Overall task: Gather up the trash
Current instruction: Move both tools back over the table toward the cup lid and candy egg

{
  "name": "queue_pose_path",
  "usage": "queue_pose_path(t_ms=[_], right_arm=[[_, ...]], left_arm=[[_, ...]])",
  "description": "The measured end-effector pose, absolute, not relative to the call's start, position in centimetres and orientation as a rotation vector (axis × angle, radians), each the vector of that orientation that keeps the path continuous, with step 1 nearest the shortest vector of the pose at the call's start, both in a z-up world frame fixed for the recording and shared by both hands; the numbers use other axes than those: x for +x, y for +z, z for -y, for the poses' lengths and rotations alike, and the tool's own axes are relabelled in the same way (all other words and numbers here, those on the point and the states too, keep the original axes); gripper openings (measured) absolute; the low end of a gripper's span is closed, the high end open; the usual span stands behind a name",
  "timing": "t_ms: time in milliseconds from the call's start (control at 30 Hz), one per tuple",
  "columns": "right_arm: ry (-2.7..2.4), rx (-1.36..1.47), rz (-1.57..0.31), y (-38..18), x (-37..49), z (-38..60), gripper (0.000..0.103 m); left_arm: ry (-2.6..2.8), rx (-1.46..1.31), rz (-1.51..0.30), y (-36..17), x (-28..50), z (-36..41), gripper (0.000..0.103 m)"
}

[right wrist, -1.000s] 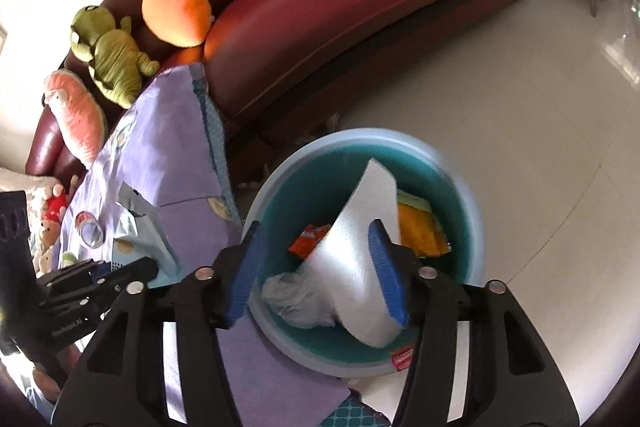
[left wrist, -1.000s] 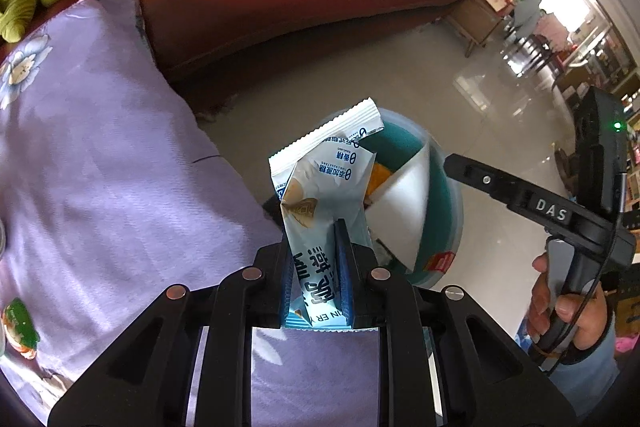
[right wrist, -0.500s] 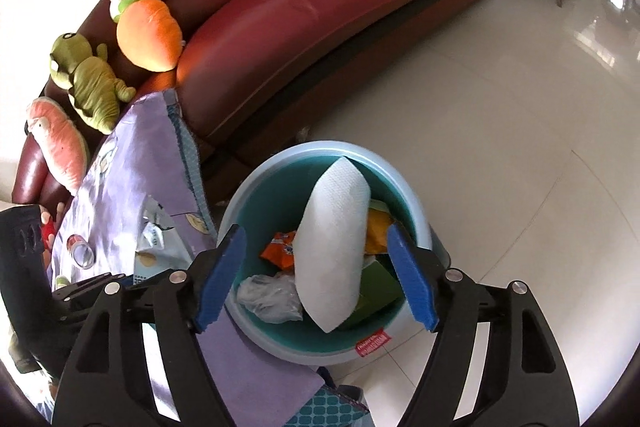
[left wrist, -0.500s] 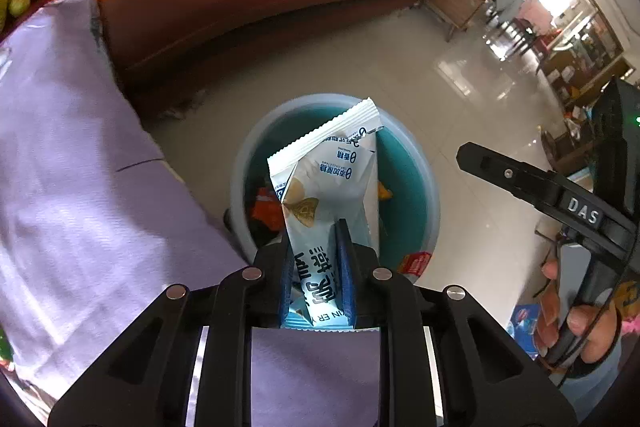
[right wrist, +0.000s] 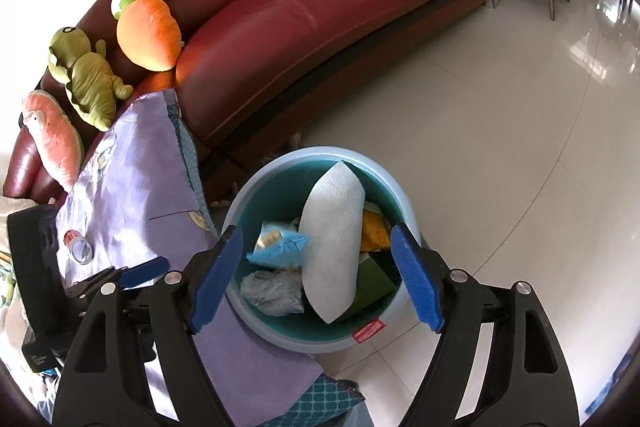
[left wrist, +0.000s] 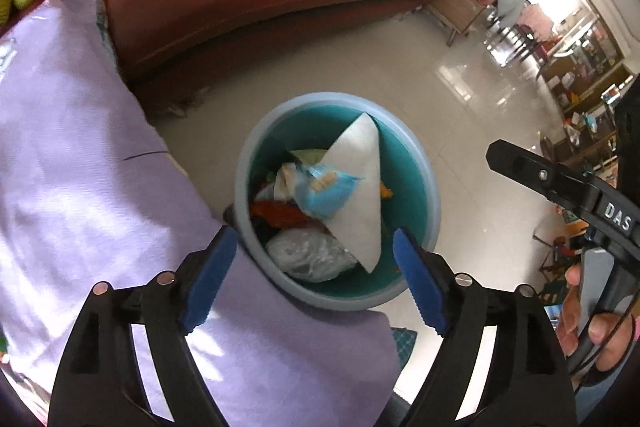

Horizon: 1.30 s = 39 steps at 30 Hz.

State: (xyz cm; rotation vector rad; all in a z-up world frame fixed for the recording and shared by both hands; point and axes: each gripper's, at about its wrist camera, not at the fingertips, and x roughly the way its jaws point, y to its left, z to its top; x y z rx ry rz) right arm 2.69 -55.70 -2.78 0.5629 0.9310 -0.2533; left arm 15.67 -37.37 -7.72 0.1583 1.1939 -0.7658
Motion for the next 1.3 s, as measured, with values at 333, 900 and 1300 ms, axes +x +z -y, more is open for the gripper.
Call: queue_pose_path(t_ms=[333,900,1300], right_arm=[[-0.206,0.507,-0.961,-1.6,3.4,52.1,0.074],[-0.089,0.391,-0.966,1.6,5.5,41.5,0.074],[0.036,0.263,-1.03,2.0,8.7,31.5,0.074]], left_arm=[[-0.717,0.131,-1.148,-5.7,15.2,32.5,0.087],[-0.598,0.021,-1.088,-3.5,15.2,20.1,0.088],[-0.447,-0.051,-1.052,-3.2,16.3,8.0,0.089]])
